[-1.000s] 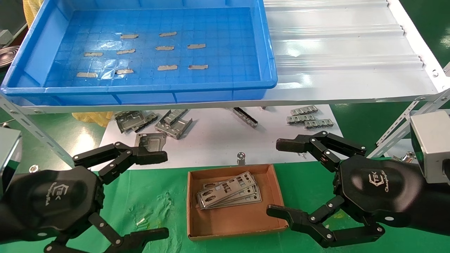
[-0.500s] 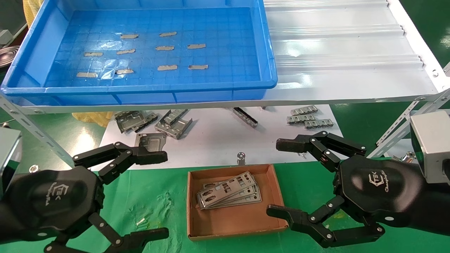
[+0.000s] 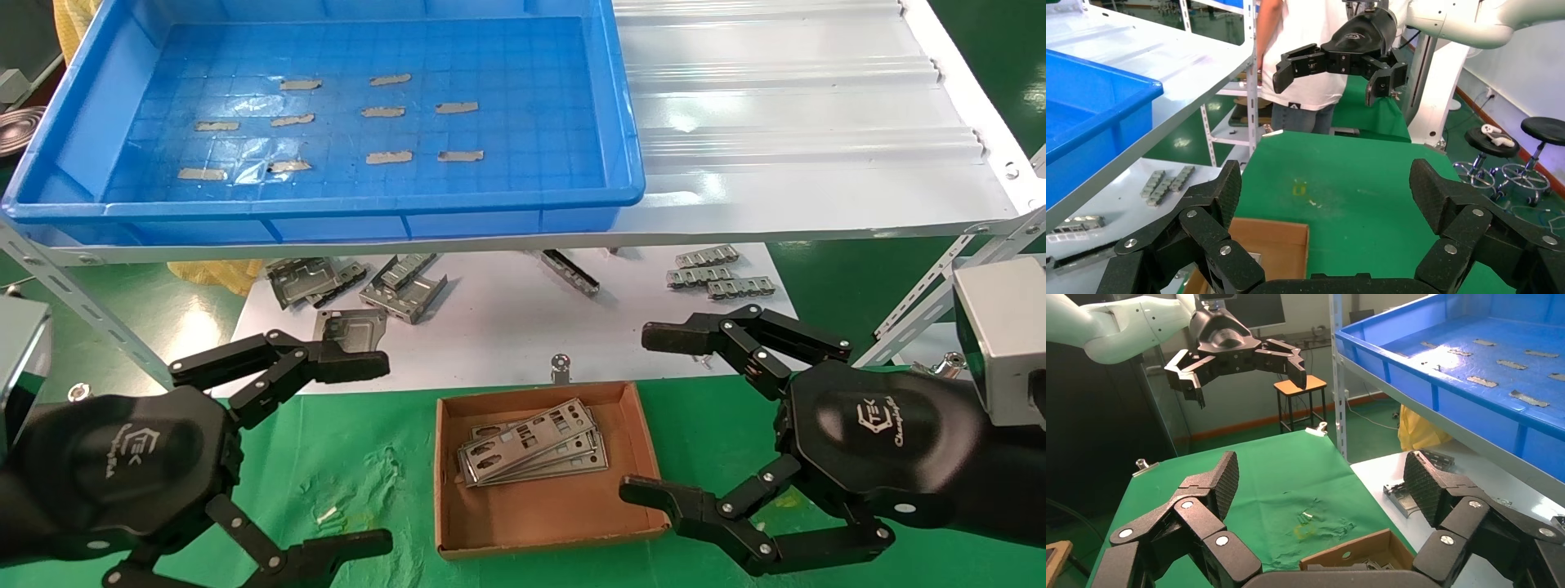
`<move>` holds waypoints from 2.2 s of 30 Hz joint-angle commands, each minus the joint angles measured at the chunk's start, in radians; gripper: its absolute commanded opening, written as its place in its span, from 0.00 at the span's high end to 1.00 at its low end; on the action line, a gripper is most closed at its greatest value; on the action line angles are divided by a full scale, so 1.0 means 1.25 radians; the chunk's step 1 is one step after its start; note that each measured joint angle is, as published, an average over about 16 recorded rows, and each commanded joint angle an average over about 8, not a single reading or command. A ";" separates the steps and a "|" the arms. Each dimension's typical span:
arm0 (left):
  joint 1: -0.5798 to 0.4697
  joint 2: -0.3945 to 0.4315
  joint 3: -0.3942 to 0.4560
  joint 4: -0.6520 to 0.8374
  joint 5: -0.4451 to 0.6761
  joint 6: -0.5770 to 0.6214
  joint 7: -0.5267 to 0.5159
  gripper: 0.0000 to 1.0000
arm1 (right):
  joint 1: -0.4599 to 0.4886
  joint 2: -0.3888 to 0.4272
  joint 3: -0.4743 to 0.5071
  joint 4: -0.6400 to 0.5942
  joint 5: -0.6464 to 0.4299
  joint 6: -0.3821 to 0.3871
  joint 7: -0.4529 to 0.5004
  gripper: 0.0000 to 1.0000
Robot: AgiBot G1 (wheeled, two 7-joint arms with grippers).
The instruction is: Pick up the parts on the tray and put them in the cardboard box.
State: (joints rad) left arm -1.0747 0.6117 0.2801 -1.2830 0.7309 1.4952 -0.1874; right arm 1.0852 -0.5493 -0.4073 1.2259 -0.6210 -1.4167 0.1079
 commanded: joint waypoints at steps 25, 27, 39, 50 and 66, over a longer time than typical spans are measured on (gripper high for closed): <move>0.000 0.000 0.000 0.000 0.000 0.000 0.000 0.00 | 0.000 0.000 0.000 0.000 0.000 0.000 0.000 0.00; 0.000 0.000 0.000 0.000 0.000 0.000 0.000 0.00 | 0.000 0.000 0.000 0.000 0.000 0.000 0.000 0.00; 0.000 0.000 0.000 0.000 0.000 0.000 0.000 0.00 | 0.000 0.000 0.000 0.000 0.000 0.000 0.000 0.00; 0.000 0.000 0.000 0.000 0.000 0.000 0.000 0.00 | 0.000 0.000 0.000 0.000 0.000 0.000 0.000 0.00; 0.000 0.000 0.000 0.000 0.000 0.000 0.000 0.00 | 0.000 0.000 0.000 0.000 0.000 0.000 0.000 0.00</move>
State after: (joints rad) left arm -1.0747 0.6117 0.2801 -1.2830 0.7309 1.4952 -0.1874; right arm 1.0852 -0.5494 -0.4073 1.2259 -0.6210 -1.4167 0.1078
